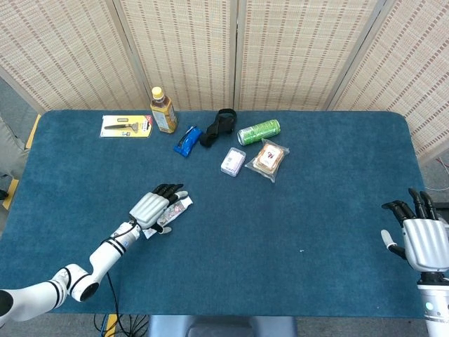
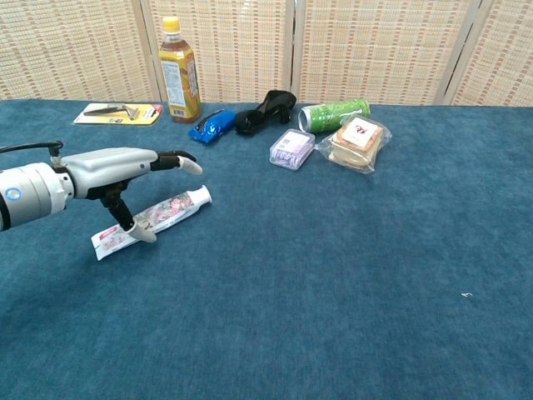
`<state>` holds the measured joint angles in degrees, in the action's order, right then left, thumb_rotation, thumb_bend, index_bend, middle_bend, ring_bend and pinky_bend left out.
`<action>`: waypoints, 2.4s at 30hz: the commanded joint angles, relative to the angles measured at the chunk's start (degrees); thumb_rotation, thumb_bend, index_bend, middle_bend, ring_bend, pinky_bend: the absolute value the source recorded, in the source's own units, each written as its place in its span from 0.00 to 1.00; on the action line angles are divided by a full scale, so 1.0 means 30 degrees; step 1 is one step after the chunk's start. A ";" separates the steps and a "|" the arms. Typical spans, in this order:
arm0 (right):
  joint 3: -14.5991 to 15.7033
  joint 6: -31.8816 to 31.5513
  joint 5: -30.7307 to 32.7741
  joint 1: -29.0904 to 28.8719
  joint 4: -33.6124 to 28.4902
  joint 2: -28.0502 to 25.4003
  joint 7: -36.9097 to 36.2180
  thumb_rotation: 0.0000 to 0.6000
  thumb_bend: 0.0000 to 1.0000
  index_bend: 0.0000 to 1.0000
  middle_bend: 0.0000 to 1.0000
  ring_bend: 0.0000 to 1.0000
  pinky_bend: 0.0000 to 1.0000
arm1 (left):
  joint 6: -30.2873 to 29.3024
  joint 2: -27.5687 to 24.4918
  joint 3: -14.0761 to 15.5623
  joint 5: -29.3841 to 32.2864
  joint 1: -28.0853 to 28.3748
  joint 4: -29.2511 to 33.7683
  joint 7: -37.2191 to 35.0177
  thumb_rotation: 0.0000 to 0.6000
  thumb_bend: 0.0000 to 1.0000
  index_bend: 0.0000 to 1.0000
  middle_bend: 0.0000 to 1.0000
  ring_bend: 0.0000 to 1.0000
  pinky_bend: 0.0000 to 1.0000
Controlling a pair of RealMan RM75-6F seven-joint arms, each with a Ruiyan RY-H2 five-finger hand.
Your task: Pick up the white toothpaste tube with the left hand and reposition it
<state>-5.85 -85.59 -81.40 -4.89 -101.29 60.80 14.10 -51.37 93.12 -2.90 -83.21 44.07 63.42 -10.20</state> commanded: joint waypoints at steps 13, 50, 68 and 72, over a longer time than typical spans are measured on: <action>0.0078 -0.0203 -0.0134 0.0176 -0.0037 -0.0037 -0.0164 1.00 0.23 0.34 0.34 0.22 0.06 | -0.0471 0.0621 0.0327 -0.0183 -0.0380 -0.2378 0.2010 1.00 0.11 0.00 0.00 0.00 0.02; 0.0116 -0.0237 -0.0066 0.0441 0.0715 0.0055 -0.1266 1.00 0.23 0.34 0.34 0.21 0.06 | 0.2776 -0.0413 -0.0891 0.2162 0.0673 -0.0432 0.1854 0.94 0.25 0.37 0.17 0.04 0.03; 0.0155 -0.0319 -0.0099 0.0604 0.0930 0.0067 -0.1669 1.00 0.23 0.34 0.34 0.21 0.06 | 0.2222 0.0494 -0.0924 0.2060 0.0465 -0.1276 0.1275 1.00 0.25 0.46 0.46 0.28 0.05; 0.0160 -0.0425 -0.0103 0.0687 0.0859 0.0014 -0.1666 1.00 0.23 0.34 0.34 0.21 0.06 | 0.2039 0.0864 -0.0871 0.1813 0.0463 -0.1909 0.0912 1.00 0.26 0.50 0.54 0.35 0.06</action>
<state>-5.37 -86.84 -81.69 -2.85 -98.70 60.86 9.10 -45.04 95.29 -5.61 -77.43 45.45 58.29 -6.97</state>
